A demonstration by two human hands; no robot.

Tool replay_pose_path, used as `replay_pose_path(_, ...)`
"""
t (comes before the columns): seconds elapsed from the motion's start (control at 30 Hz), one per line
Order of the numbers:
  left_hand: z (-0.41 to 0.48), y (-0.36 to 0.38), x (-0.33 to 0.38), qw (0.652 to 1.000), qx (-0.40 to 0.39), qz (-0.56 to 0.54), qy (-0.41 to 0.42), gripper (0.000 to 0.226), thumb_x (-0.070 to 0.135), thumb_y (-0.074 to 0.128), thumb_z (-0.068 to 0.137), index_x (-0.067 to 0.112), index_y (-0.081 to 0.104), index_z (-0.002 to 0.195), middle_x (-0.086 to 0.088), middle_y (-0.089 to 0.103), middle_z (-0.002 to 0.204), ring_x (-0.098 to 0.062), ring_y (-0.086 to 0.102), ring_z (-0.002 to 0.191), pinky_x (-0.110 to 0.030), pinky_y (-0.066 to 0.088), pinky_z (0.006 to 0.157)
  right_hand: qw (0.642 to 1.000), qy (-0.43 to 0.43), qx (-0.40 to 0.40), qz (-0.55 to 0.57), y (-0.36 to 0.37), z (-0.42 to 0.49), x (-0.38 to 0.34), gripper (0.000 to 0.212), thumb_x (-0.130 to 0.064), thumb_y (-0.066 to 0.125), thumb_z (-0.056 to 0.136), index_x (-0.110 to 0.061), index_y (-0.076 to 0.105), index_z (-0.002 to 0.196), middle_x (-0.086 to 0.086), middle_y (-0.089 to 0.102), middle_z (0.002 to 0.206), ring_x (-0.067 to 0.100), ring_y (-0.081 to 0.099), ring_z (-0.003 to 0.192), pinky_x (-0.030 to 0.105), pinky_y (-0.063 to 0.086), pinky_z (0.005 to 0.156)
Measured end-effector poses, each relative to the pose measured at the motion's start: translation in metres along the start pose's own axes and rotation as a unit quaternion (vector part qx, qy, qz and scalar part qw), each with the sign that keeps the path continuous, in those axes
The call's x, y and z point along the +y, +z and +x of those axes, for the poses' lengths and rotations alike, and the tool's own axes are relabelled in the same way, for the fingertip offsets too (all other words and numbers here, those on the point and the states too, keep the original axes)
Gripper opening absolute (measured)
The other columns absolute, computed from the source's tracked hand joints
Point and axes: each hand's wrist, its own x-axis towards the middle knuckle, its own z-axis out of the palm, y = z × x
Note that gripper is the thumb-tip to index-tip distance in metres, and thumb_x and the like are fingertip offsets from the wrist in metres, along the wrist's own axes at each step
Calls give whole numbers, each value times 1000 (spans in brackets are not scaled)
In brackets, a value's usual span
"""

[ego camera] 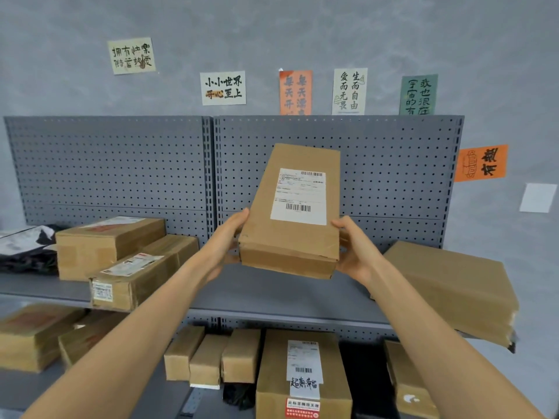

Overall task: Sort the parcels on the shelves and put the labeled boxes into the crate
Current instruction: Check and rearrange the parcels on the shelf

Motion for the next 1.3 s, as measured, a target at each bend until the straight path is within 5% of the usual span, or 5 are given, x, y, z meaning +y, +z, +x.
replay_pose_path(0.2,0,-21,-7,998,23,-53,-25,60,63,55,80,24,61,125,-5,67,122,-28,62,114,-48,52,90,999,0,-36,-30,16,14,18,13,-25,50,95,-18,57,101,-11,56,46,4,50,35,31,43,54)
replay_pose_path(0.6,-14,-120,-34,983,177,36,-41,24,41,65,86,22,71,99,2,72,97,-13,65,86,-27,49,72,992,58,-15,-110,108,66,94,16,-33,60,88,-18,59,93,0,58,82,17,57,80,35,52,63)
replay_pose_path(0.93,31,-196,-73,958,89,268,-51,23,31,66,88,16,69,105,-2,69,89,-9,63,68,-15,50,45,976,76,96,-180,157,104,156,18,-32,61,89,-14,62,89,3,63,85,15,55,75,29,44,63)
replay_pose_path(1.1,56,-214,-78,913,40,404,-38,14,27,67,84,13,67,83,-3,67,88,-21,61,81,-26,47,74,964,68,134,-219,170,117,168,24,-34,66,83,-11,62,81,11,70,90,23,65,80,33,54,63)
replay_pose_path(1.3,69,-223,-88,898,-6,438,-52,29,30,65,85,19,72,112,1,65,126,-23,49,127,-34,37,107,953,81,138,-257,171,126,170,41,-38,69,78,-4,69,101,14,72,98,30,69,91,35,58,69)
